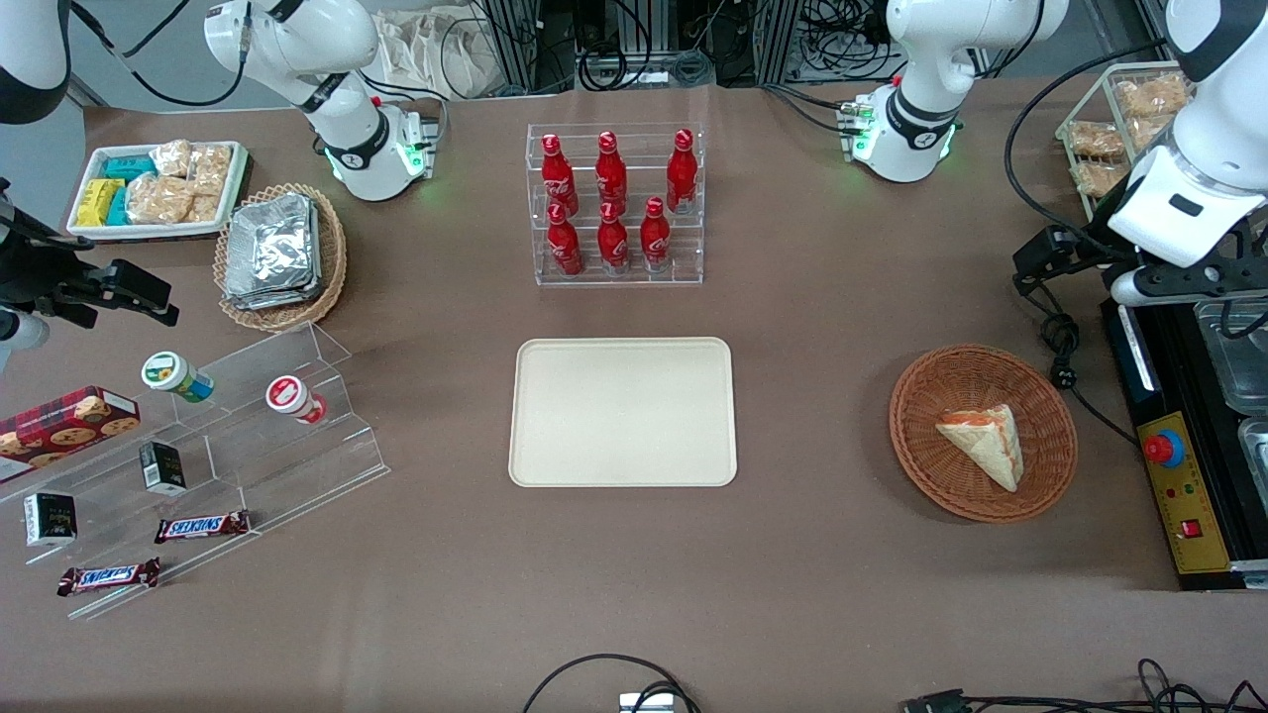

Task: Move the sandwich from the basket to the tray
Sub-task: 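Move the left gripper over the wicker basket holding the sandwich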

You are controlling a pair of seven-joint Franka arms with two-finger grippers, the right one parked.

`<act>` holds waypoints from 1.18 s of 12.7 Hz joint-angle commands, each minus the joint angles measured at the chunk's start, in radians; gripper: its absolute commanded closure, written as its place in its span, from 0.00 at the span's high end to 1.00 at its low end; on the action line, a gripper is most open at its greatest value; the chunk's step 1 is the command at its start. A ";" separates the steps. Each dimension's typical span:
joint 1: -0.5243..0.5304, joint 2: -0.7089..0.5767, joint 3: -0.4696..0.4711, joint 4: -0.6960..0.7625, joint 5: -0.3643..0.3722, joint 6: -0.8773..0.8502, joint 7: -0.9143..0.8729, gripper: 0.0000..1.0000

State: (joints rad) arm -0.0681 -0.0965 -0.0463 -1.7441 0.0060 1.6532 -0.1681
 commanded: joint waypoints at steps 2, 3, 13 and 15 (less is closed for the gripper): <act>0.011 -0.019 -0.014 -0.003 0.017 0.000 -0.002 1.00; 0.013 -0.019 -0.010 -0.008 0.020 0.002 0.002 1.00; 0.014 0.217 0.104 -0.043 0.022 0.223 -0.491 1.00; 0.013 0.297 0.137 -0.045 0.022 0.284 -0.484 1.00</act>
State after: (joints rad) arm -0.0573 0.1344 0.0710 -1.7994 0.0153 1.8927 -0.6223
